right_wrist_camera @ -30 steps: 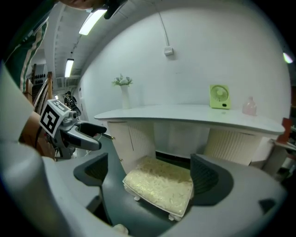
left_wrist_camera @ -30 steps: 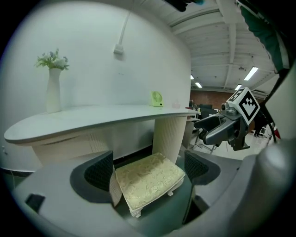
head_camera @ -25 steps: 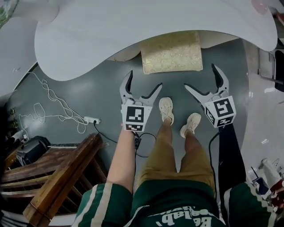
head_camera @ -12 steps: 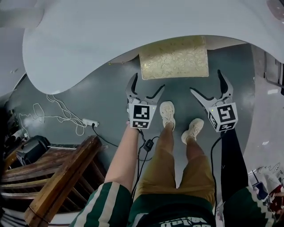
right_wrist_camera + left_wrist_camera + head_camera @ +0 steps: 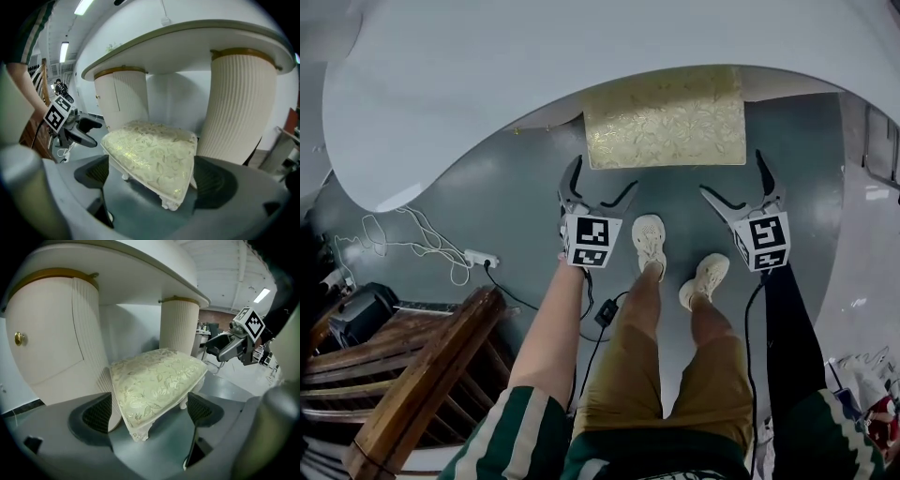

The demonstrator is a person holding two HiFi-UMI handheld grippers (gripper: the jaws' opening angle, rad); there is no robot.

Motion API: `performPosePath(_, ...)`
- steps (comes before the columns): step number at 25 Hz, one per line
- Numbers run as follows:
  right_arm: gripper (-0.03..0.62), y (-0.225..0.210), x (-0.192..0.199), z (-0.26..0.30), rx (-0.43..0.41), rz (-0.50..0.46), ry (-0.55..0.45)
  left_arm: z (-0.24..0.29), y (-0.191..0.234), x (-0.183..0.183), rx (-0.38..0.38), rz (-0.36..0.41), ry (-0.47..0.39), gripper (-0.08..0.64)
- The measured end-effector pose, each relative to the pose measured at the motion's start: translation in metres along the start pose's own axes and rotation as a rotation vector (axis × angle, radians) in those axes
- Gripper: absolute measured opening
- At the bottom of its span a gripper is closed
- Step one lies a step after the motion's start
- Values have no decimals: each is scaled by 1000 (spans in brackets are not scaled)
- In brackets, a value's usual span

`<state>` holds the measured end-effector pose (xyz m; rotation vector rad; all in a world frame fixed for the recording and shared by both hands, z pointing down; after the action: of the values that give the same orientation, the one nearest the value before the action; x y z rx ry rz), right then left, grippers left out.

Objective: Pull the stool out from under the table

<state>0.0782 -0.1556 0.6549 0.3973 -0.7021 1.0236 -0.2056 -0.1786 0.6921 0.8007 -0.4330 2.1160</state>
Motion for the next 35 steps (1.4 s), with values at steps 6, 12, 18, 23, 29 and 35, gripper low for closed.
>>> performPosePath(6, 577, -10, 26, 27, 5, 23, 31, 24, 6, 24, 12, 1, 34, 489)
performPosePath(12, 587, -15, 52, 46, -5, 33, 66, 44, 13, 37, 9, 5, 24, 489)
performPosePath(18, 598, -23, 74, 74, 10, 46, 80, 67, 23, 52, 17, 28, 29, 489)
performPosePath(23, 598, -30, 90, 91, 20, 24, 76, 85, 18, 63, 43, 35, 30, 491)
performPosePath(29, 598, -39, 96, 109, 21, 1, 60, 103, 19, 62, 53, 52, 11, 489)
performPosePath(35, 598, -43, 93, 127, -3, -11, 35, 115, 25, 56, 134, 58, -3, 500)
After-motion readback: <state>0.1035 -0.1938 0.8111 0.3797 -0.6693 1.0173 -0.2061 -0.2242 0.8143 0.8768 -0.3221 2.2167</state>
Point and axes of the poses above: the fingertips, and each gripper's own axes: z forward along the fingers, y to its left, x out of its underside, the point moved 8 cm from there along -z, backward along the fingers, and after that the axes turned 7 degrees about y, right-handed, at the moved point
